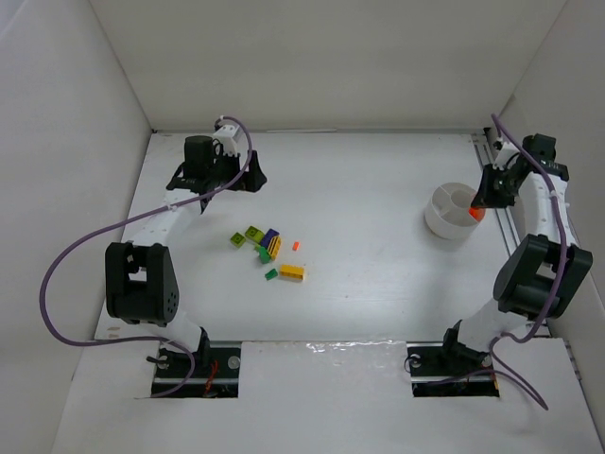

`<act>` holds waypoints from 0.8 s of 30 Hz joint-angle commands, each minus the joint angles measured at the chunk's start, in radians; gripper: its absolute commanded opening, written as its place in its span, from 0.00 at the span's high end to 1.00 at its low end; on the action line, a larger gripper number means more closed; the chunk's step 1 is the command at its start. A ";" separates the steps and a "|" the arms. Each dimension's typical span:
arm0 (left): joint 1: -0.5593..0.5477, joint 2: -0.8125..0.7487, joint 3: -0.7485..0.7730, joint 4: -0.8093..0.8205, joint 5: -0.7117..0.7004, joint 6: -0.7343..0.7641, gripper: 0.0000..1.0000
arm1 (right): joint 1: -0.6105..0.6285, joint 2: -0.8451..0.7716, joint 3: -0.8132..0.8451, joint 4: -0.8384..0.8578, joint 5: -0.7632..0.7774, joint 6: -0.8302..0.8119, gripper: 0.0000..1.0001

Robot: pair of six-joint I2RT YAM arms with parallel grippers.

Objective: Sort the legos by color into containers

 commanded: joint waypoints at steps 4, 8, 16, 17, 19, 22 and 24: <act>-0.004 -0.033 0.000 0.052 0.000 -0.003 0.00 | -0.005 0.029 0.079 0.076 0.029 0.026 0.94; -0.004 -0.033 0.000 0.052 0.000 -0.003 0.00 | -0.005 0.052 0.088 0.085 0.052 0.026 0.94; -0.004 -0.024 0.000 0.052 0.000 -0.003 0.00 | -0.005 0.081 0.097 0.094 0.071 0.026 0.83; -0.004 -0.024 0.000 0.052 0.000 -0.003 0.00 | -0.005 0.082 0.106 0.094 0.080 0.026 0.81; -0.004 -0.024 0.009 0.052 0.000 -0.003 0.00 | -0.005 0.091 0.106 0.094 0.080 0.026 0.73; -0.004 -0.015 0.009 0.052 0.000 -0.003 0.00 | -0.005 0.091 0.106 0.094 0.089 0.035 0.67; -0.004 -0.015 0.009 0.052 0.000 -0.003 0.00 | -0.005 0.091 0.106 0.094 0.089 0.035 0.61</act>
